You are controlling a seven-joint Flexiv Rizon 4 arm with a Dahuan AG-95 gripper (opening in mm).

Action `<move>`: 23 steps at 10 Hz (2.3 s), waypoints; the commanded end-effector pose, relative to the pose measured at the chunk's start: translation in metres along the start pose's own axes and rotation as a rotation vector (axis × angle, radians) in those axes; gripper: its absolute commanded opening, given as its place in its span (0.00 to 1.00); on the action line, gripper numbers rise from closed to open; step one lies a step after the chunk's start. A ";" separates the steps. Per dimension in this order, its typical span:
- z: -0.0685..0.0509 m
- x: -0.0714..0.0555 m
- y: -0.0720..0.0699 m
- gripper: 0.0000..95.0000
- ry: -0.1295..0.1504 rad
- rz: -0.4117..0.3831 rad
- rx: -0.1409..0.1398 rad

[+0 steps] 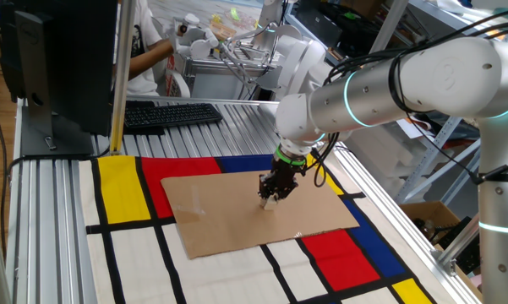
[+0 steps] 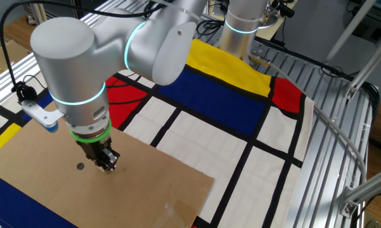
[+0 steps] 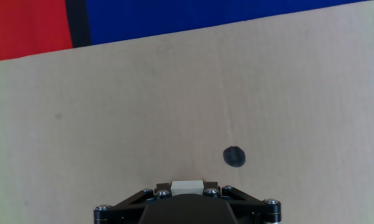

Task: Hold a small block with the gripper and sweep it from left to right on the table

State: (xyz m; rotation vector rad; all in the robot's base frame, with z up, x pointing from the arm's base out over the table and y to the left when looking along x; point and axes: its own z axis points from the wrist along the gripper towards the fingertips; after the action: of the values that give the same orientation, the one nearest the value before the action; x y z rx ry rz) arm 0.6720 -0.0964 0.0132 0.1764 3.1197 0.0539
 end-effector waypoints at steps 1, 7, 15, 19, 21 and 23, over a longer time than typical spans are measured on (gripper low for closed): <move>0.001 0.001 0.003 0.00 -0.002 -0.002 0.006; 0.000 0.005 0.012 0.00 -0.005 0.018 0.012; 0.002 0.006 0.017 0.00 0.003 0.043 -0.018; 0.000 0.006 0.017 0.00 0.006 0.043 -0.008; 0.000 0.006 0.017 0.00 0.003 0.041 0.003; 0.000 0.007 0.017 0.00 0.003 0.043 0.002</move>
State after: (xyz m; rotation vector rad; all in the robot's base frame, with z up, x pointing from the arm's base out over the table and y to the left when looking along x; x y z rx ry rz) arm 0.6667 -0.0784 0.0131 0.2442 3.1195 0.0519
